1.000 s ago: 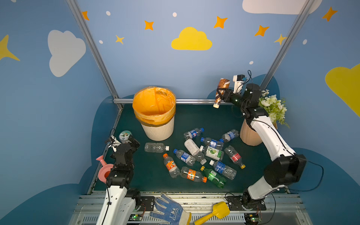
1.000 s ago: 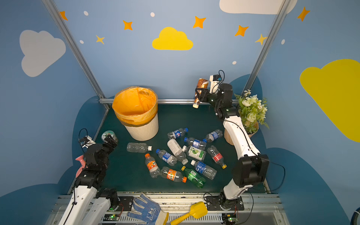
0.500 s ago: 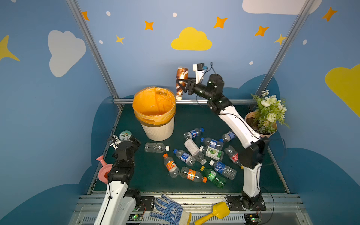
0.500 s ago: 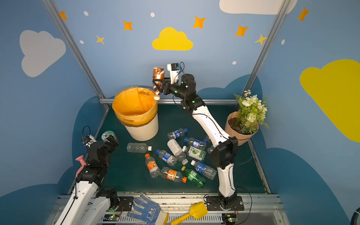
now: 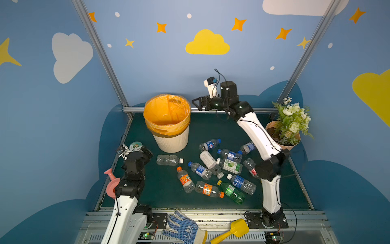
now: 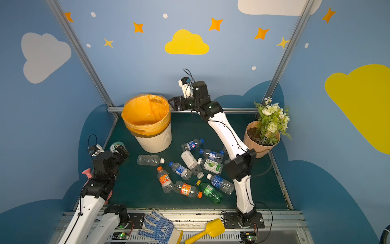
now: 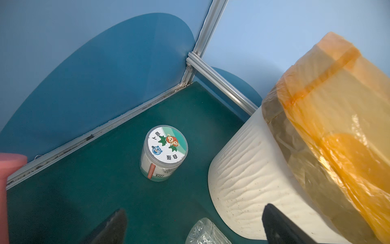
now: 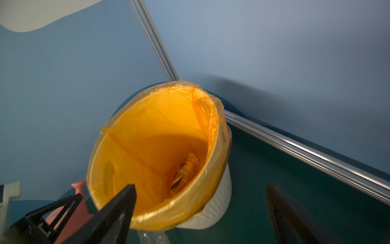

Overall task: Throw the plastic bottles in the bin
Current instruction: Throw the plastic bottle into the trash bin, then pick up the plastic bottle from the middle-right of the table.

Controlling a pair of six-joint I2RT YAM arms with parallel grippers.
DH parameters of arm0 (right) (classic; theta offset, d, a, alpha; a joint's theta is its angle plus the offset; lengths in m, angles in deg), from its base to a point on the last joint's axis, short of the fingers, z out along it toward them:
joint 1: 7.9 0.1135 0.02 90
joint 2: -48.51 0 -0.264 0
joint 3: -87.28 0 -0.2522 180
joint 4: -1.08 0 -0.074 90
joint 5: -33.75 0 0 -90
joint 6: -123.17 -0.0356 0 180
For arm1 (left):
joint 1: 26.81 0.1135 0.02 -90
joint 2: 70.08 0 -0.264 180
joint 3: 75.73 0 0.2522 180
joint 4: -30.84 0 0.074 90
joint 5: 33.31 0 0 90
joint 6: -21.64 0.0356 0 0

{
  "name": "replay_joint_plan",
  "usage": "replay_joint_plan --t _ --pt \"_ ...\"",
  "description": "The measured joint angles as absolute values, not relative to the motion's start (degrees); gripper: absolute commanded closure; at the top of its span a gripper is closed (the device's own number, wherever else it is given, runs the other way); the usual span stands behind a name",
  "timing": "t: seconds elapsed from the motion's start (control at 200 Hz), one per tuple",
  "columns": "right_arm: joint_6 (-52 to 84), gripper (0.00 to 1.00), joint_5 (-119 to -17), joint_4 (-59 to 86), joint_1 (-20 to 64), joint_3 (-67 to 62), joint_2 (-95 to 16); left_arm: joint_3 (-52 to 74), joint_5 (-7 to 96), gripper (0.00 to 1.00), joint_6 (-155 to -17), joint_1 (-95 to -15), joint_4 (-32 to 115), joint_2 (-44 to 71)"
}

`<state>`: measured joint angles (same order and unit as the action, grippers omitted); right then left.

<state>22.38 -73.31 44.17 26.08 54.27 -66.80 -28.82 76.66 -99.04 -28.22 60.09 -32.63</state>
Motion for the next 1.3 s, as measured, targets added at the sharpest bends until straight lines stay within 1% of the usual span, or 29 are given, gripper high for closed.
replay_joint_plan --t 0.11,0.215,0.305,0.375,0.506,0.636,0.791,0.896,0.986,1.116,1.301 --pt "25.86 0.06 -71.02 39.62 25.55 42.47 -51.11 -28.40 76.63 0.00 -98.80 -28.48 61.27 -34.40" --pt "27.83 0.06 -69.71 34.86 24.72 31.69 -39.04 -27.51 77.75 0.00 -98.64 -30.49 62.71 -36.09" --pt "28.77 0.06 -68.48 32.04 23.35 20.94 -31.67 -26.28 80.33 0.00 -98.73 -34.05 64.48 -36.98" --pt "29.07 0.06 -67.67 31.95 21.95 13.79 -28.22 -25.69 83.69 0.00 -99.08 -38.71 65.49 -37.29" --pt "29.09 0.06 -65.79 34.79 19.76 2.62 -27.26 -25.32 90.73 0.00 -101.29 -48.32 67.39 -36.35" --pt "28.15 0.06 -63.67 39.99 17.97 -7.41 -25.45 -24.71 98.03 0.00 -105.94 -58.47 70.65 -32.50" --pt "25.36 0.06 -62.67 43.01 15.39 -16.76 -19.19 -22.46 106.51 0.00 -114.91 -71.12 76.40 -26.60" --pt "23.17 0.06 -62.67 43.40 12.70 -21.16 -16.46 -21.02 109.90 0.00 -121.44 -77.74 79.91 -22.82" --pt "21.42 0.06 -62.58 43.69 10.56 -23.45 -16.92 -19.40 110.40 0.00 -127.45 -81.20 82.67 -18.05" --pt "18.28 0.06 -60.88 45.32 7.87 -24.72 -19.19 -18.02 108.78 0.00 -136.11 -83.71 86.01 -11.08" --pt "12.42 0.06 -57.29 46.48 4.29 -24.54 -24.35 -18.90 106.03 0.00 -142.25 -85.77 85.84 -7.10"
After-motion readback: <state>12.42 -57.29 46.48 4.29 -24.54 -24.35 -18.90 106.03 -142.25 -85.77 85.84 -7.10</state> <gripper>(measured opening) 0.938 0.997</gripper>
